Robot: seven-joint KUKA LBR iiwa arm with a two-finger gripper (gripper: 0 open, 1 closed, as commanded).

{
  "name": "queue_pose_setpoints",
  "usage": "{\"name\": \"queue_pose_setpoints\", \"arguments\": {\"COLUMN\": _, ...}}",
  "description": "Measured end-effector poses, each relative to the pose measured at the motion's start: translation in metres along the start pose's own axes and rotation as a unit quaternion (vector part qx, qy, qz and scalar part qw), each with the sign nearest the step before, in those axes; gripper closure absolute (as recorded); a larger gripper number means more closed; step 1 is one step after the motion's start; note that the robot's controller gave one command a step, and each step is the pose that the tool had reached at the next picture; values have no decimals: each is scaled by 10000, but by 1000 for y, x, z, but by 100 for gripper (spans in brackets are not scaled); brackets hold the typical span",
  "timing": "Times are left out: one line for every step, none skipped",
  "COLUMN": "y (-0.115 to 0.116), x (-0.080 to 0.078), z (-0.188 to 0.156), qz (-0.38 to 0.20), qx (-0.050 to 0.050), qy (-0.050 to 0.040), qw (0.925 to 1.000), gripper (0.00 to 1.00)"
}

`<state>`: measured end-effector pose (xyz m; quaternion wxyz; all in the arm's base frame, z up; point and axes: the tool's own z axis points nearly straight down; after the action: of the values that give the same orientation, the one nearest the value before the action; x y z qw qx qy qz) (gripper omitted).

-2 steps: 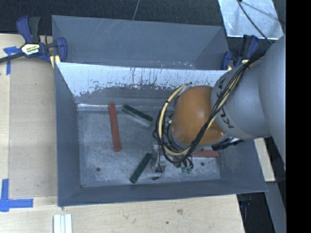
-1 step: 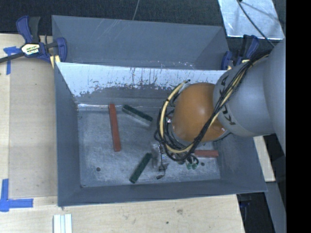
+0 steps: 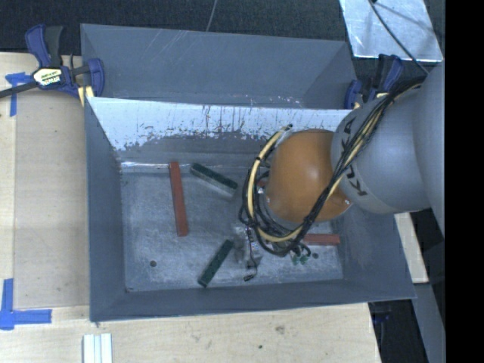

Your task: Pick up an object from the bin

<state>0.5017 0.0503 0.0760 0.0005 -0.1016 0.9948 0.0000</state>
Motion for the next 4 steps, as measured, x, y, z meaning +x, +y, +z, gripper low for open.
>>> {"name": "queue_pose_setpoints", "arguments": {"y": 29, "x": -38, "z": 2, "qz": 68, "qx": 2, "qy": -14, "qw": 10000, "gripper": 0}}
{"name": "queue_pose_setpoints", "arguments": {"y": 33, "x": -45, "z": 2, "qz": -88, "qx": -1, "qy": -14, "qw": 10000, "gripper": 100}}
{"name": "queue_pose_setpoints", "arguments": {"y": 33, "x": -45, "z": 2, "qz": -84, "qx": -1, "qy": -13, "qw": 10000, "gripper": 0}}
{"name": "queue_pose_setpoints", "arguments": {"y": 37, "x": -40, "z": 3, "qz": -215, "qx": 5, "qy": -17, "qw": 9998, "gripper": 0}}
